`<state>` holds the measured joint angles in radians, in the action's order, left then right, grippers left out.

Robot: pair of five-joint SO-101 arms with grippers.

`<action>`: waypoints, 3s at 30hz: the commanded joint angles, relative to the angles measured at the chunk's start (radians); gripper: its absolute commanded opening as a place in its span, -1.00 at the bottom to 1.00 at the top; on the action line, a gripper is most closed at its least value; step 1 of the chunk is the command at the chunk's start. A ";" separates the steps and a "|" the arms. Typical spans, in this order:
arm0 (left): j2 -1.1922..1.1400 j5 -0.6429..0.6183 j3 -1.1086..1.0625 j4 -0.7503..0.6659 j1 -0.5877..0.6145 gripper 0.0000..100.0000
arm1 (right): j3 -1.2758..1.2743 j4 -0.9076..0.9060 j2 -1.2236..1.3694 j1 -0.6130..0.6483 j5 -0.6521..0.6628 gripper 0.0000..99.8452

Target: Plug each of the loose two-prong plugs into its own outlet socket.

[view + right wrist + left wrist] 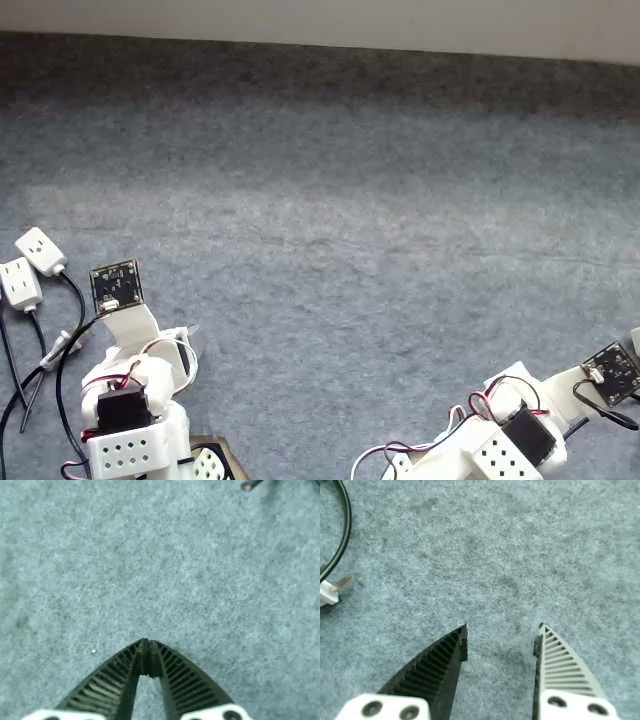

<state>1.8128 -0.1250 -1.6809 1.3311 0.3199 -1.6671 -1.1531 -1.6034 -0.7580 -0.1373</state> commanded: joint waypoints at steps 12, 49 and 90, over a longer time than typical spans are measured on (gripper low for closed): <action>0.005 -0.005 -0.013 0.003 0.002 -0.54 | -0.090 -0.004 -0.005 0.013 -0.003 -0.98; 0.005 -0.005 -0.013 0.003 0.002 -0.54 | 0.427 0.464 -0.004 -0.234 -0.115 -0.98; 0.005 -0.005 -0.013 0.003 0.002 -0.54 | 1.850 -0.035 1.922 -0.151 0.095 -0.51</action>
<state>1.8128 -0.1250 -1.6809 1.3311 0.3199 0.0867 -1.1807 0.2839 -0.9145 0.0069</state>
